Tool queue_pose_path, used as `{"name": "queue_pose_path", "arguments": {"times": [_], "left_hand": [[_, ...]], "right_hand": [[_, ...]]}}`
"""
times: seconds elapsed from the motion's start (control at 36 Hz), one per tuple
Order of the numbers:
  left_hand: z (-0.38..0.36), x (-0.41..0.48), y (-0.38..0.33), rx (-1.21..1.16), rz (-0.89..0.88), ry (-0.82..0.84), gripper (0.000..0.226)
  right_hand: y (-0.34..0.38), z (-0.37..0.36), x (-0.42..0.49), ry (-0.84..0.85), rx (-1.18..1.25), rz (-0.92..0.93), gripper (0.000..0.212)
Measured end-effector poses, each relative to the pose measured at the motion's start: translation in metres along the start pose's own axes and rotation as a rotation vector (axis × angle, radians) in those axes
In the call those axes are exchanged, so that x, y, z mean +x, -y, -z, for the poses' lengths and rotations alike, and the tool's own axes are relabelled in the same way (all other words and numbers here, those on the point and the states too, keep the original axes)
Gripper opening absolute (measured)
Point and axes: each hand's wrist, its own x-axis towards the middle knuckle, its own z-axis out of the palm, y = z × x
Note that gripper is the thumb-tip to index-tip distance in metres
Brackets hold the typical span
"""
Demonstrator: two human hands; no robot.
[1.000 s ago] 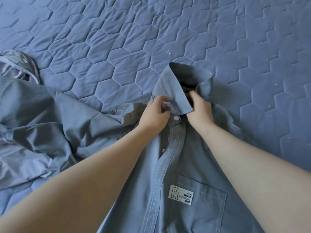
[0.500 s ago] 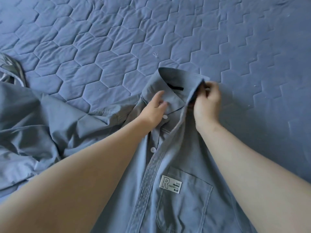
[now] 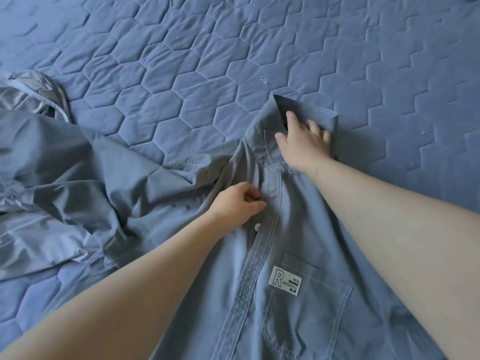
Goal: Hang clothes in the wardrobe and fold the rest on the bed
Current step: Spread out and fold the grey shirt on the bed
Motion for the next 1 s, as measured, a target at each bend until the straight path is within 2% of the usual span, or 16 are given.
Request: {"name": "queue_pose_path", "arguments": {"times": [0.14, 0.25, 0.33, 0.39, 0.47, 0.56, 0.67, 0.72, 0.75, 0.81, 1.0], "left_hand": [[0.002, -0.001, 0.013, 0.045, 0.032, 0.041, 0.012], [0.0, -0.001, 0.016, -0.026, 0.043, 0.094, 0.021], [-0.001, -0.001, 0.018, -0.058, 0.031, 0.121, 0.023], [-0.001, -0.003, 0.019, -0.08, 0.019, 0.133, 0.024], [0.0, -0.004, 0.02, -0.108, 0.009, 0.134, 0.024], [0.001, -0.005, 0.022, -0.135, 0.011, 0.124, 0.023], [0.0, -0.005, 0.021, -0.149, 0.005, 0.126, 0.018], [-0.001, -0.005, 0.021, -0.156, -0.002, 0.119, 0.016], [-0.001, -0.005, 0.022, -0.155, -0.006, 0.11, 0.016], [-0.002, -0.005, 0.023, -0.142, -0.016, 0.093, 0.02], [-0.003, -0.017, 0.026, 0.108, -0.196, -0.024, 0.035]], "right_hand": [[-0.002, 0.002, 0.014, 0.082, -0.041, -0.204, 0.042], [-0.006, -0.003, 0.019, 0.107, 0.04, -0.251, 0.01], [-0.004, -0.003, 0.023, 0.124, 0.075, -0.242, 0.018], [-0.001, -0.003, 0.027, 0.133, 0.102, -0.195, 0.012], [0.002, 0.0, 0.03, 0.032, 0.174, -0.143, 0.005], [0.002, 0.004, 0.026, -0.063, 0.116, -0.106, 0.008], [0.002, 0.002, 0.024, 0.094, -0.005, -0.07, 0.015], [0.001, 0.002, 0.025, 0.127, -0.051, -0.108, 0.007], [-0.001, 0.002, 0.026, 0.112, -0.098, -0.125, 0.008], [-0.005, 0.002, 0.027, 0.084, -0.166, -0.163, 0.028], [0.003, 0.001, 0.027, -0.145, 0.046, -0.264, 0.027]]}}
